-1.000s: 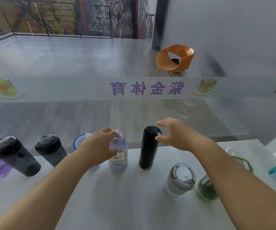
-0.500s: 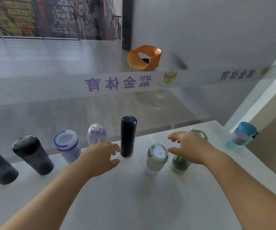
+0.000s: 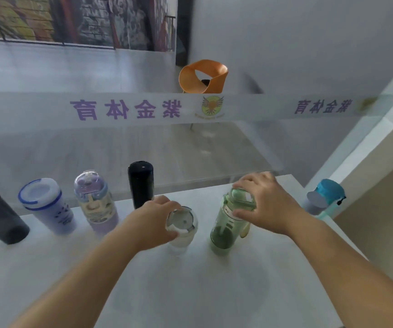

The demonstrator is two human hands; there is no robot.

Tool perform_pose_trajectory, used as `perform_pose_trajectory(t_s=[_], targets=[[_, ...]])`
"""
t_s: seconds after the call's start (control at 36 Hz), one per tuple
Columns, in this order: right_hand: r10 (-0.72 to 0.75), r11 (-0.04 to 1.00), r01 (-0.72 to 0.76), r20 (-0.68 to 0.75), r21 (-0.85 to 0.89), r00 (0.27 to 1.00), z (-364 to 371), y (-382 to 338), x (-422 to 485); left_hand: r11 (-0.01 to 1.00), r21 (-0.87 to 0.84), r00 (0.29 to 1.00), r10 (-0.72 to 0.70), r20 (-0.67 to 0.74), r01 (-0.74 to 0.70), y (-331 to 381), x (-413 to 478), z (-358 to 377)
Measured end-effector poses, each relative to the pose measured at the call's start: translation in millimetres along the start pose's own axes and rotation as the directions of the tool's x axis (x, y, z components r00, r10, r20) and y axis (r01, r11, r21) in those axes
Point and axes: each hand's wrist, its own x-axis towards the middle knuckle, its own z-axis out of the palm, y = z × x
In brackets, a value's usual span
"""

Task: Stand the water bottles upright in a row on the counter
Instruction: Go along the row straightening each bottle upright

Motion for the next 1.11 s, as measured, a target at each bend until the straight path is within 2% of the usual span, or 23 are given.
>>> perform_pose_trajectory(t_s=[0.17, 0.31, 0.5, 0.83, 1.11], targets=[[-0.124, 0.992, 0.125, 0.207, 0.012, 0.97, 10.4, 31.2, 14.7, 0.989, 0.034, 0.987, -0.145, 0.072, 0.143, 26.0, 27.3, 29.8], [-0.231, 0.973, 0.222, 0.269, 0.065, 0.935, 16.5, 46.9, 27.4, 0.969, 0.094, 0.965, -0.24, 0.105, 0.23, 35.4, 38.2, 46.3], [-0.309, 0.946, 0.271, 0.247, 0.176, 0.919, 20.4, 51.9, 42.0, 0.941, 0.09, 0.941, -0.332, 0.066, 0.325, 36.9, 43.5, 51.1], [-0.372, 0.923, 0.341, 0.195, 0.177, 0.907, 21.5, 58.6, 79.5, 0.942, 0.057, 0.942, -0.333, 0.031, 0.331, 26.4, 72.8, 39.0], [-0.33, 0.942, 0.316, 0.145, 0.111, 0.933, 22.7, 67.6, 126.4, 0.941, 0.059, 0.943, -0.334, 0.006, 0.333, 12.6, 124.3, 24.8]])
